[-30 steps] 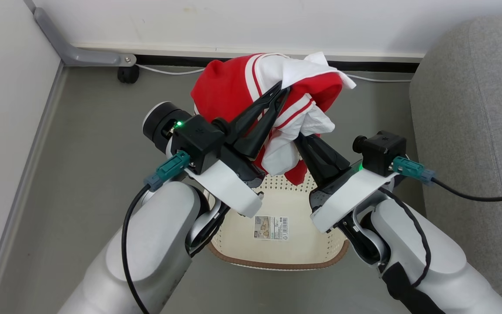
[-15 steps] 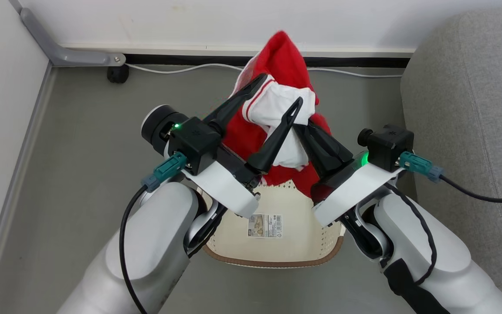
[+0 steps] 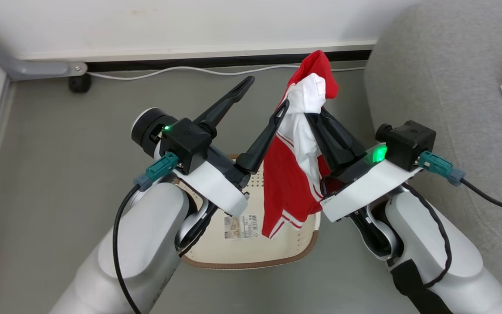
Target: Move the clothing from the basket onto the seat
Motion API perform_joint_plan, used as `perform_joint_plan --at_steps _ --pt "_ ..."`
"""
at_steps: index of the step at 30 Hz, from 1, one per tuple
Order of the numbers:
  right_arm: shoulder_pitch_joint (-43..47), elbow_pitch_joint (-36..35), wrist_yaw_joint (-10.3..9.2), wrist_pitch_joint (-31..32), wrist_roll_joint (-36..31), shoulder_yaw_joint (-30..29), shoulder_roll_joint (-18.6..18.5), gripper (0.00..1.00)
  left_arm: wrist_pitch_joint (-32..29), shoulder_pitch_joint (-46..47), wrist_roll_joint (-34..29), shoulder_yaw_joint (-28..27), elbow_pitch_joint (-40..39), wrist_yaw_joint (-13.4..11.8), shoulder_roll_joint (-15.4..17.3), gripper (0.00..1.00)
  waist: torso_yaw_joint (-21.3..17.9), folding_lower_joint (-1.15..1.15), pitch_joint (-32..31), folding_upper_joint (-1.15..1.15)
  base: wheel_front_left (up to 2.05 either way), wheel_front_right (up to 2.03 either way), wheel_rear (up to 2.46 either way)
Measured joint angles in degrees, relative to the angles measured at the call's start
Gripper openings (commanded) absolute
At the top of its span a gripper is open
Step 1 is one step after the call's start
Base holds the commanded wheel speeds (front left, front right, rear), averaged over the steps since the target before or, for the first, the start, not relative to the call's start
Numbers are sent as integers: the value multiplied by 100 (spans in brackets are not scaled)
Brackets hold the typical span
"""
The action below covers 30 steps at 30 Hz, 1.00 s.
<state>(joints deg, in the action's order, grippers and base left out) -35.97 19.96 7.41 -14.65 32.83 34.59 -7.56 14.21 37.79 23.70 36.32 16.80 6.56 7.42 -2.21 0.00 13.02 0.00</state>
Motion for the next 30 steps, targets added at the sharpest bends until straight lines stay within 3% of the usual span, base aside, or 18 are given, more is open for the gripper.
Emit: perform_joint_plan --at_steps 30 --pt "796 -1157 0 0 -220 -840 -26 0 44 -558 156 -32 47 26 191 100 -2737 0 -544 0 0 0 0"
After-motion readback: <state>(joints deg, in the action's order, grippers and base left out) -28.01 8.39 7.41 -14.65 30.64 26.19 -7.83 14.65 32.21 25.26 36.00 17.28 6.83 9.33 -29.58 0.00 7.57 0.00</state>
